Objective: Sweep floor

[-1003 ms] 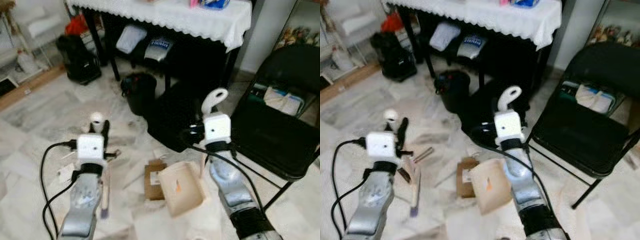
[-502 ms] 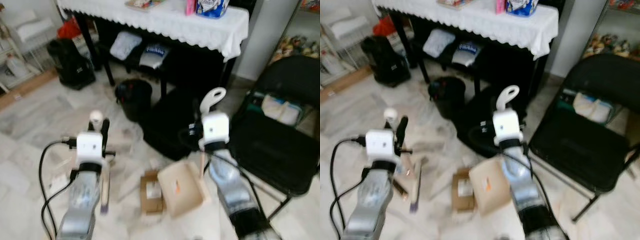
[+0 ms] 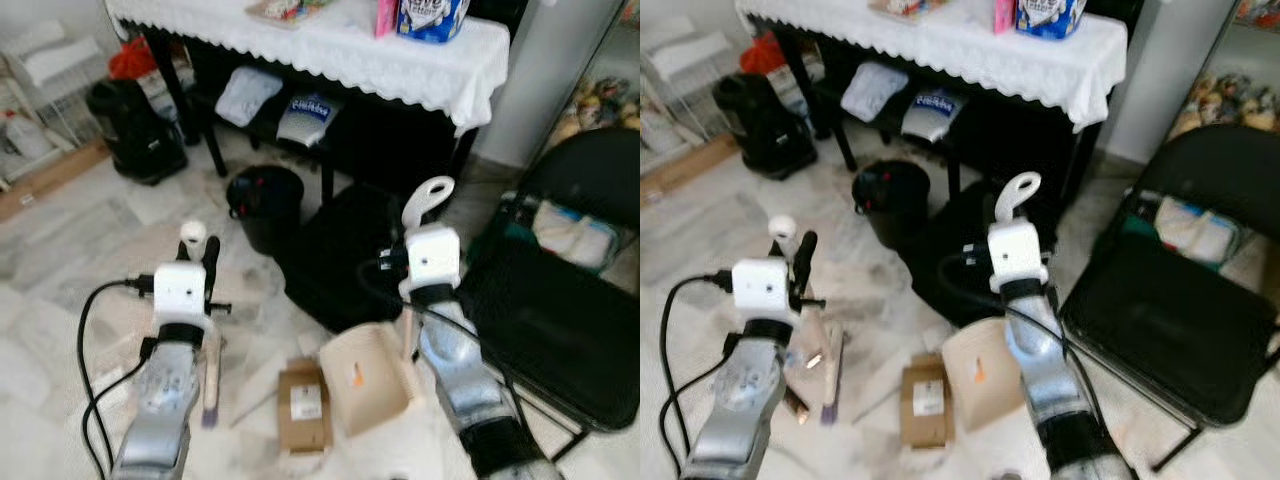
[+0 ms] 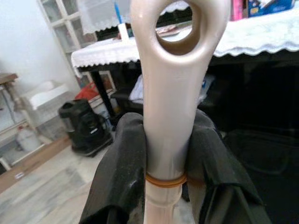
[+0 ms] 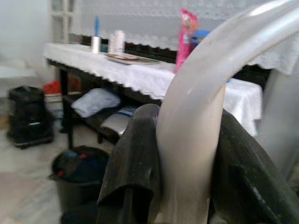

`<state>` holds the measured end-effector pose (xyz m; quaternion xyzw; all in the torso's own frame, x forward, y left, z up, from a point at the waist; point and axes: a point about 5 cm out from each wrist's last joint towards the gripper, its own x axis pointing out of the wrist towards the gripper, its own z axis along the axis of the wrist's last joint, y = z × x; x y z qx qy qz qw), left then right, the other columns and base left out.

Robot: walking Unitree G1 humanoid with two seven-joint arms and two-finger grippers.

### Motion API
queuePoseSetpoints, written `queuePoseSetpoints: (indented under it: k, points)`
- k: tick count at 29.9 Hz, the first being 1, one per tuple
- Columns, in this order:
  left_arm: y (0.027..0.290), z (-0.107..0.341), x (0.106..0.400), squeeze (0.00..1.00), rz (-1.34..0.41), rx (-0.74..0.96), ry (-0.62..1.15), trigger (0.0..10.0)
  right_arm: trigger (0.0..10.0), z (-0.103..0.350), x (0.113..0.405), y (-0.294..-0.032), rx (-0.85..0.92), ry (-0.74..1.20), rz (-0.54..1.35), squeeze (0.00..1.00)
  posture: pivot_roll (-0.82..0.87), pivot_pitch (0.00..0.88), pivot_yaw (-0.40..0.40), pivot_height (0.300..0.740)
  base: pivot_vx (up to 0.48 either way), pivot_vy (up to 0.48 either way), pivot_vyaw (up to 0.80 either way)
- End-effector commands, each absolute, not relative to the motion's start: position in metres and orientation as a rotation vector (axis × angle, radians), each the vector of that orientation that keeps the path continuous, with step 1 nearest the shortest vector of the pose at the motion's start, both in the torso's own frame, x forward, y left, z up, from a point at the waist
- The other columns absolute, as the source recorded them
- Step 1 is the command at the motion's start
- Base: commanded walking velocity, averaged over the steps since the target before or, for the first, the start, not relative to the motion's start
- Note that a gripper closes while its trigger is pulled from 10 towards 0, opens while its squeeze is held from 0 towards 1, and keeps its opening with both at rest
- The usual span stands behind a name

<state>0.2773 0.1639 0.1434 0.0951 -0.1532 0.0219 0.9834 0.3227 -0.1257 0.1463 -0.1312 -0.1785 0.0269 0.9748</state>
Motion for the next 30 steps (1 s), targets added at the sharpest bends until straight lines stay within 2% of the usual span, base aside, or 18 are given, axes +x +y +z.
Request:
queuePoseSetpoints:
  k: [1, 5, 13, 23, 30]
  points:
    - [0.168, 0.15, 0.275, 0.0, 0.052, 0.205, -0.347, 10.0, 10.0, 0.154, 0.323, -0.122, -0.283, -0.397, 0.063, 0.0, 0.09, 0.141, 0.038, 0.74, 0.0, 0.0, 0.0]
    - [0.168, 0.151, 0.276, 0.0, 0.049, 0.206, -0.345, 10.0, 10.0, 0.151, 0.323, -0.122, -0.302, -0.39, 0.058, 0.0, 0.09, 0.142, 0.039, 0.74, 0.0, 0.0, 0.0]
    - [0.167, 0.15, 0.277, 0.0, 0.039, 0.207, -0.34, 10.0, 10.0, 0.15, 0.322, -0.123, -0.303, -0.384, 0.051, 0.0, 0.09, 0.134, 0.043, 0.74, 0.0, 0.0, 0.73]
    - [0.161, 0.146, 0.28, 0.0, -0.025, 0.201, -0.321, 10.0, 10.0, 0.145, 0.321, -0.125, -0.295, -0.368, 0.022, 0.0, 0.09, 0.115, 0.051, 0.74, 0.0, 0.0, 0.0]
    - [0.154, 0.144, 0.286, 0.0, -0.105, 0.119, -0.277, 10.0, 10.0, 0.135, 0.321, -0.143, -0.333, -0.324, -0.116, 0.0, 0.09, 0.126, 0.062, 0.74, 0.0, 0.0, 0.0]
